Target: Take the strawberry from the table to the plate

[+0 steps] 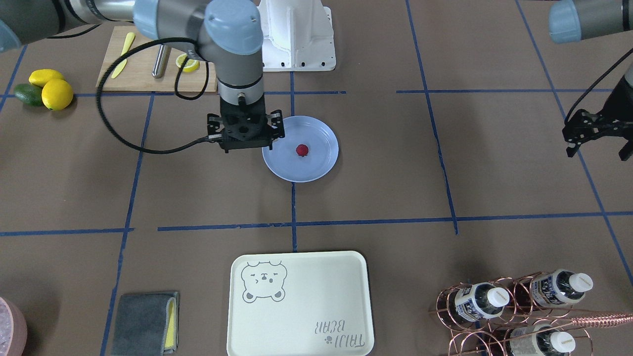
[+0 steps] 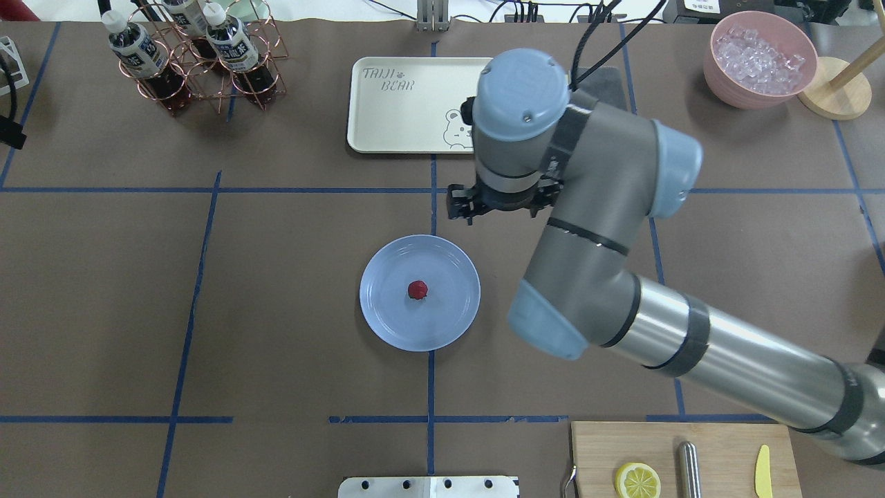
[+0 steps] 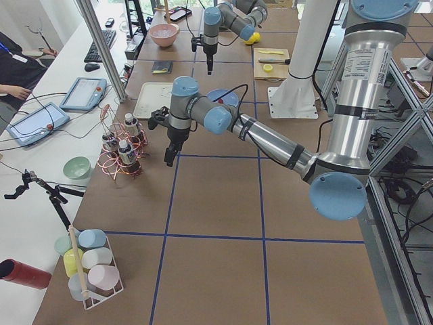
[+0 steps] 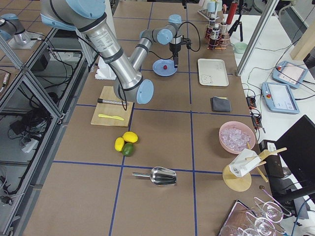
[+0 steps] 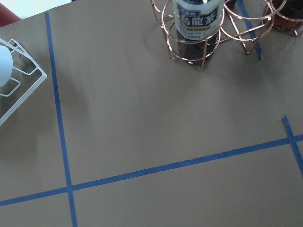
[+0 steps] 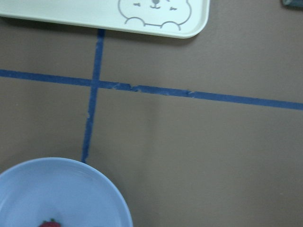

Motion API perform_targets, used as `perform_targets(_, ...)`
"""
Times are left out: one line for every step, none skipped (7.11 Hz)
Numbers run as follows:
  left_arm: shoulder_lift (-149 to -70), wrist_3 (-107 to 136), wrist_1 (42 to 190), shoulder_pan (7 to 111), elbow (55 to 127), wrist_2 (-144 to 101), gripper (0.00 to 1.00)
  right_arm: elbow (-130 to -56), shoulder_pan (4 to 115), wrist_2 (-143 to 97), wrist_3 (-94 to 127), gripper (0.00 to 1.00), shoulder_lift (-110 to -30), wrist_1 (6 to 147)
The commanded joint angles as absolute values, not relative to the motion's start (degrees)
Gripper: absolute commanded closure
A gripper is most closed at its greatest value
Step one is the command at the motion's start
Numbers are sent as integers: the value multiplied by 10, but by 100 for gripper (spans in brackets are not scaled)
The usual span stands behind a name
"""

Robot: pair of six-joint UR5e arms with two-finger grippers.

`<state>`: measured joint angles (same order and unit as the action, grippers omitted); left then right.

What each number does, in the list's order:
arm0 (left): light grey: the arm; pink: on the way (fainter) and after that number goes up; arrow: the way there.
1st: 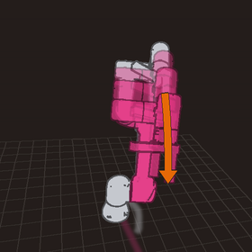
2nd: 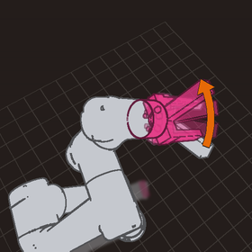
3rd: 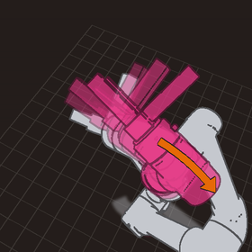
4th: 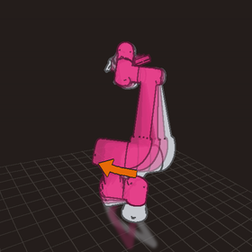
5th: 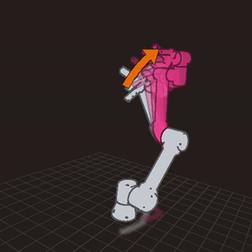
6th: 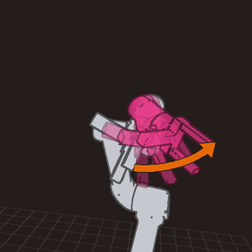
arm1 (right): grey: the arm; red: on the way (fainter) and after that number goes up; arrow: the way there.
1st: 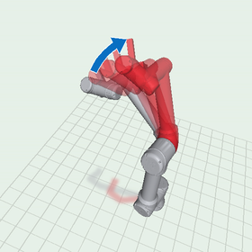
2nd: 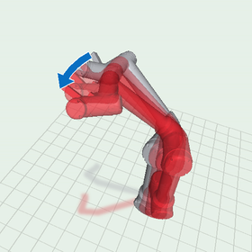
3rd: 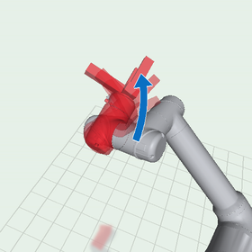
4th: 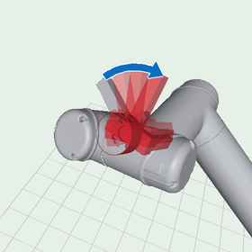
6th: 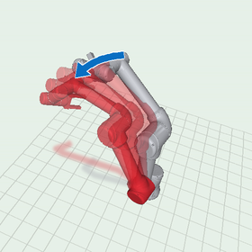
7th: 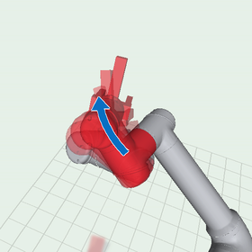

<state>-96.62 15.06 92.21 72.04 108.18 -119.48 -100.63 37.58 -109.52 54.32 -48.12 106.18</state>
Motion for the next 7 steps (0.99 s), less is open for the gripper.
perform_targets(-961,-13,896,825,1004,-1244,0,-1073,493,-1195,383,0,-596,1071)
perform_targets(-962,-71,859,863,983,-1244,0,-1090,557,-1255,298,0,-658,1070)
perform_targets(-962,-122,857,898,956,-1249,0,-1095,636,-1307,176,0,-724,1070)
perform_targets(-954,-147,857,916,934,-1268,0,-1093,708,-1339,43,0,-802,1070)
perform_targets(-935,-160,858,920,926,-1286,0,-1082,762,-1350,-47,0,-853,1071)
perform_targets(-918,-159,854,920,926,-1292,0,-1078,816,-1353,-100,0,-893,1071)
perform_targets(-908,-153,833,922,926,-1321,0,-1071,839,-1352,-101,0,-930,1071)
